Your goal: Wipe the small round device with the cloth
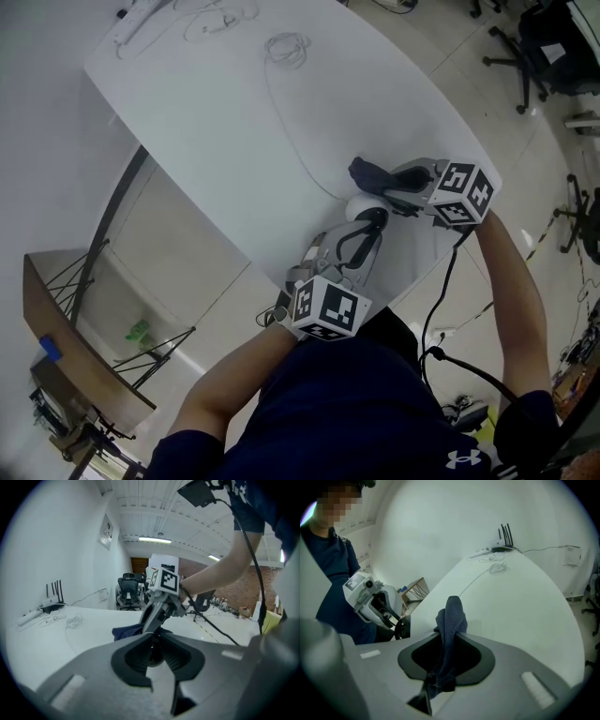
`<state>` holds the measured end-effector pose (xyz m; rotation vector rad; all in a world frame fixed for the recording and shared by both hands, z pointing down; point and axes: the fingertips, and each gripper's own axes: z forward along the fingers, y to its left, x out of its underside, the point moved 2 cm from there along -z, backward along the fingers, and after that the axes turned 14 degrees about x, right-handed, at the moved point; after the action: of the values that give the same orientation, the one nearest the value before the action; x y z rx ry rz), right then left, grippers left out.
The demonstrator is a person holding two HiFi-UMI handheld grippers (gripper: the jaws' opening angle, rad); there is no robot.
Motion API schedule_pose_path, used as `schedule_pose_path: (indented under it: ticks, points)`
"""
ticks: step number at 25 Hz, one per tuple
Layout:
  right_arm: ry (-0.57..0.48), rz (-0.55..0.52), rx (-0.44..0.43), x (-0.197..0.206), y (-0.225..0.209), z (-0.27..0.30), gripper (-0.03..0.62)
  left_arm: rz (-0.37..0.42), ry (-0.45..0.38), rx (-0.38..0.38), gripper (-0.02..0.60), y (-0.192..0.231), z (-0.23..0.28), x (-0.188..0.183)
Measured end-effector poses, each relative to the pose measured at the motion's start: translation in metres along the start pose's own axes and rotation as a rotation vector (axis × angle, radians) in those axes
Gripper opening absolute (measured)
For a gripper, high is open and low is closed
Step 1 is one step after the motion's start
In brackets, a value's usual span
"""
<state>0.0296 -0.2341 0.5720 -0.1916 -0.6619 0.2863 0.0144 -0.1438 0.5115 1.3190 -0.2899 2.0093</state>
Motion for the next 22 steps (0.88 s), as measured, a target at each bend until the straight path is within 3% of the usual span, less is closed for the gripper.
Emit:
schedule_pose_path:
  ticks: [4,7,11,14,22]
  points:
    - [-0.107,-0.045,0.029,-0.028,0.014,-0.042,0.087,0.006,0.003,-0.008,0.058,0.001,0.0,-0.002]
    - [-0.167,-0.128,-0.005,-0.049,0.043,-0.068,0.087,0.009,0.004,-0.004,0.058,0.001,0.001,-0.003]
    - [-0.085,-0.303,-0.057,-0.048,0.083,-0.069,0.087,0.009,0.006,0.01,0.058,-0.002,0.002,-0.002]
    - [-0.039,-0.4,-0.037,-0.04,0.084,-0.058,0.087,0.002,0.003,0.01,0.055,-0.003,0.003,-0.003]
    - [-0.034,-0.353,-0.081,-0.053,0.063,-0.039,0.087,0.003,-0.008,0.004,0.051,-0.002,0.003,-0.005]
